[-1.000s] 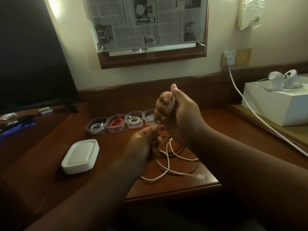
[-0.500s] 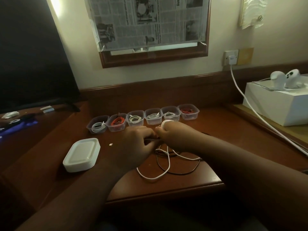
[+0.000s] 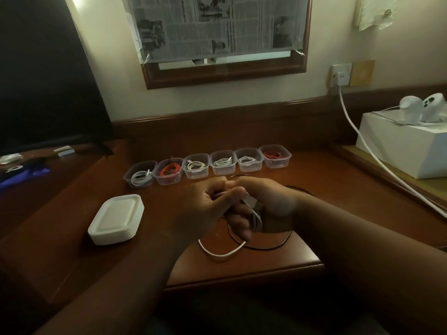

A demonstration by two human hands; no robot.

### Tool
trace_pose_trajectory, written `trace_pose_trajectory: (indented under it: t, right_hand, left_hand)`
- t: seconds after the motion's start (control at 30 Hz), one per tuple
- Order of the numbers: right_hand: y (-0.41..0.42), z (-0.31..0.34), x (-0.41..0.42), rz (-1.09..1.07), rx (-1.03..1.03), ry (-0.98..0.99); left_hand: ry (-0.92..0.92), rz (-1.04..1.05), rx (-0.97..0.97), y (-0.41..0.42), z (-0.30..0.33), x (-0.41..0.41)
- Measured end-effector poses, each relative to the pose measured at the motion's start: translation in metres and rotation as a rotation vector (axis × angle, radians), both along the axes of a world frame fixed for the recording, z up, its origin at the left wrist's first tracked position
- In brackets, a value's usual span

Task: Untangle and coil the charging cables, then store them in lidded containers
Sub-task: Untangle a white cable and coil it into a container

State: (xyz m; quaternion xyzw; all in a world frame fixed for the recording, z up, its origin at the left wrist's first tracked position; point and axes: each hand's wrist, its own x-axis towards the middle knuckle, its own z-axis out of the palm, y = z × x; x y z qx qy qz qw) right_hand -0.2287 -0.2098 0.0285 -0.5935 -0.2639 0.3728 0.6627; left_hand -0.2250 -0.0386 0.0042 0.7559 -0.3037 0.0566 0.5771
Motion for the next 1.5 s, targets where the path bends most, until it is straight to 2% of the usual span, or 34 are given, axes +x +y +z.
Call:
trace_pose_trajectory:
  t: [0.07, 0.17, 0.3, 0.43, 0.5, 0.63, 0.77, 0.83, 0.97, 1.1, 1.23, 1.3, 1.4, 1.5]
  right_hand:
    - [0.003, -0.004, 0.004, -0.06, 0.006, -0.008]
    - [0.011, -0.001, 0.004, -0.259, -0.04, -0.082]
    - [0.015, -0.007, 0.021, -0.571, -0.19, -0.32]
    - [0.016, -0.018, 0.035, -0.581, -0.205, -0.542]
    - [0.019, -0.026, 0.047, -0.596, -0.255, -0.579]
    - [0.028, -0.037, 0.079, -0.725, -0.229, -0.524]
    - [0.033, -0.047, 0.121, -0.775, -0.259, -0.314]
    - [0.035, -0.056, 0.141, -0.817, -0.176, -0.183]
    - [0.037, -0.078, 0.166, -0.915, 0.15, -0.016]
    - [0.036, -0.092, 0.178, -0.978, 0.177, -0.088]
    - [0.034, -0.093, 0.18, -1.004, 0.203, -0.236]
    - [0.031, -0.094, 0.179, -1.001, 0.202, -0.279]
    - [0.027, -0.097, 0.179, -0.972, 0.201, -0.322]
    - [0.026, -0.1, 0.18, -0.915, 0.164, -0.386]
  left_hand:
    - [0.02, -0.014, -0.023, 0.001, -0.002, 0.005]
    - [-0.051, 0.058, -0.018, 0.0, -0.004, 0.011]
    - [-0.147, 0.19, 0.024, 0.003, -0.014, 0.035]
    - [0.018, 0.269, -0.081, 0.007, -0.018, 0.057]
    - [0.103, 0.314, -0.124, 0.004, -0.019, 0.066]
    - [0.32, 0.313, -0.302, -0.01, -0.023, 0.093]
    - [0.468, 0.375, -0.453, -0.02, -0.034, 0.132]
    - [0.434, 0.409, -0.456, -0.022, -0.043, 0.152]
    - [0.175, 0.403, -0.355, -0.019, -0.062, 0.173]
    - [0.037, 0.393, -0.231, -0.019, -0.078, 0.178]
    - [-0.123, 0.557, -0.102, -0.018, -0.082, 0.178]
    - [-0.148, 0.56, -0.048, -0.018, -0.078, 0.173]
    - [-0.011, 0.504, -0.082, -0.018, -0.077, 0.171]
    - [0.247, 0.448, -0.294, -0.019, -0.069, 0.17]
